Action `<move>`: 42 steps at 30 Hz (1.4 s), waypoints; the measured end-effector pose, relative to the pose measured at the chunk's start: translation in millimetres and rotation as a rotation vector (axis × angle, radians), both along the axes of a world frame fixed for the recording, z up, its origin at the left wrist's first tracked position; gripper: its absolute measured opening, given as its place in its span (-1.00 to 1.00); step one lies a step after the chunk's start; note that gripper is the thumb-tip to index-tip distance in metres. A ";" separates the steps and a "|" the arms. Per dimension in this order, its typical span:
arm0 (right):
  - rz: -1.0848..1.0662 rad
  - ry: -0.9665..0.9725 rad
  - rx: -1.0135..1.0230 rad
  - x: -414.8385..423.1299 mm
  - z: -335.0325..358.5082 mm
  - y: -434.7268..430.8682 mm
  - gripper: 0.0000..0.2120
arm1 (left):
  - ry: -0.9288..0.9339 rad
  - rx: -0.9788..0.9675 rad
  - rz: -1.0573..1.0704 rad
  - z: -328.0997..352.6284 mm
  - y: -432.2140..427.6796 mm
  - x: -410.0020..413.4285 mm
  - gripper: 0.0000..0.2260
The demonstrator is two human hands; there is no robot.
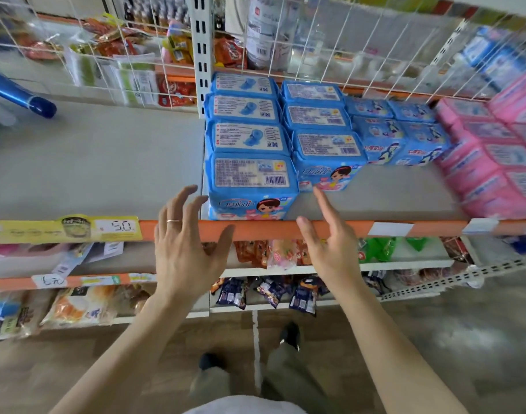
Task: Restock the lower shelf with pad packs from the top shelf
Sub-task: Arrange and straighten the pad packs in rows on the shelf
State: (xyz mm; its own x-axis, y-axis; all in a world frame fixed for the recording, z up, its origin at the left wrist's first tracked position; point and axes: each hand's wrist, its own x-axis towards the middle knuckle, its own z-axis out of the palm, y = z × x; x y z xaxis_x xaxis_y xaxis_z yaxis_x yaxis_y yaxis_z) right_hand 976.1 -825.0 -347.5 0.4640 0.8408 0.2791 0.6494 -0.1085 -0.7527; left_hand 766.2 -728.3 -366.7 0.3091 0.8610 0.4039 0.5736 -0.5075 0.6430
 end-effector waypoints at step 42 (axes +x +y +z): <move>0.077 -0.358 -0.171 271.0 131.5 -249.2 -0.24 | 0.409 0.325 -0.250 138.9 -219.2 285.3 -0.31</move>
State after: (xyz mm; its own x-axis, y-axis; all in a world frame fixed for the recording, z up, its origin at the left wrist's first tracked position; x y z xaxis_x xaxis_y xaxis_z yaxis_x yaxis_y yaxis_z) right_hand 1247.2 -1074.2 -216.0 0.2964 0.9177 0.2644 0.8786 -0.1535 -0.4522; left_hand 1051.5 -947.6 -227.9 0.6743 0.5931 0.4400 0.5797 -0.7942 0.1823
